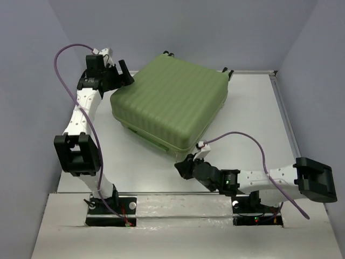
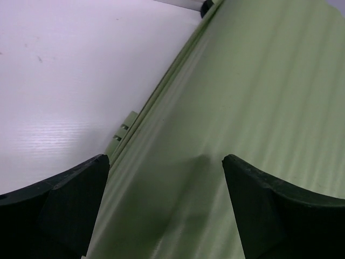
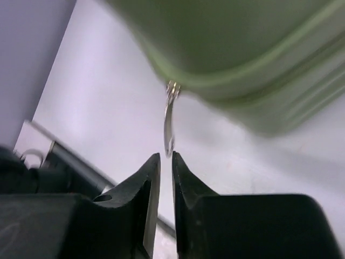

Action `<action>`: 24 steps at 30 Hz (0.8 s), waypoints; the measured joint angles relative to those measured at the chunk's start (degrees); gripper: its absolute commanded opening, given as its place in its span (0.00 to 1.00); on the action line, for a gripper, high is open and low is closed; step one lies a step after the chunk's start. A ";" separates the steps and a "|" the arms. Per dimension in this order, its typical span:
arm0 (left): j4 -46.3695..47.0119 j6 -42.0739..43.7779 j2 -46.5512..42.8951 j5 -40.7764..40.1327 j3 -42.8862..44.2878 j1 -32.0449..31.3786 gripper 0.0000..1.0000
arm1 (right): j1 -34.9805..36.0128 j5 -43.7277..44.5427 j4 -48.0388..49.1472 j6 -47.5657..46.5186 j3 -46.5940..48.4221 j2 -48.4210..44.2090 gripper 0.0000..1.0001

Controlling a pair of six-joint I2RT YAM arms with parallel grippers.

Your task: Pack the luggage

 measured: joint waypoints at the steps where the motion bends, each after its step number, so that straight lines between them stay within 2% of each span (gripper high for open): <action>1: 0.31 0.22 0.50 1.99 0.35 0.11 0.99 | 0.00 -1.01 -0.55 -0.31 0.02 -0.28 0.60; 2: 0.57 0.31 1.11 3.74 0.55 0.22 0.99 | 0.59 -3.26 -2.99 0.42 0.02 -0.92 0.79; 4: 1.05 0.42 2.67 8.09 0.48 0.28 0.99 | 1.95 -5.77 -6.19 0.55 0.02 -1.66 0.90; 5: 2.45 0.26 3.45 10.60 -0.26 0.33 0.99 | 2.34 -8.26 -9.33 0.57 0.02 -2.71 1.00; 7: 4.15 0.00 3.76 12.61 -1.29 0.57 0.98 | 2.05 -9.84 -13.00 0.63 -0.07 -5.14 1.00; 9: 6.84 -0.28 3.43 14.08 -3.04 1.03 0.94 | 0.04 -10.88 -18.56 0.90 -0.68 -12.46 0.59; 10: 8.33 -0.61 3.02 14.49 -4.39 1.09 0.93 | -1.81 -11.21 -21.20 0.61 -1.25 -17.53 0.34; 11: 10.14 -0.92 2.51 14.97 -5.73 1.20 0.88 | -4.28 -11.28 -23.15 0.55 -1.90 -22.56 0.07; 13: 12.20 -1.16 1.75 15.32 -7.23 1.29 0.81 | -12.31 -10.71 -27.04 -0.31 -2.14 -32.13 0.07; 14: 13.38 -1.27 1.27 15.52 -8.26 1.38 0.81 | -14.93 -10.67 -27.78 -0.81 -1.99 -33.99 0.07; 16: 15.72 -1.51 0.52 15.91 -9.79 1.64 0.73 | -22.80 -10.49 -29.99 -2.69 -0.76 -36.13 0.07; 19: 18.97 -1.99 -0.72 16.00 -12.24 1.73 0.66 | -33.94 -13.68 -31.17 -6.58 1.77 -29.64 0.07; 21: 20.59 -1.92 -1.92 15.78 -14.01 1.73 0.63 | -42.07 -15.58 -30.25 -9.11 3.80 -21.38 0.07; 24: 23.08 -3.32 -4.46 15.45 -17.86 2.23 0.61 | -49.86 -20.87 -28.68 -11.41 4.42 -13.22 0.07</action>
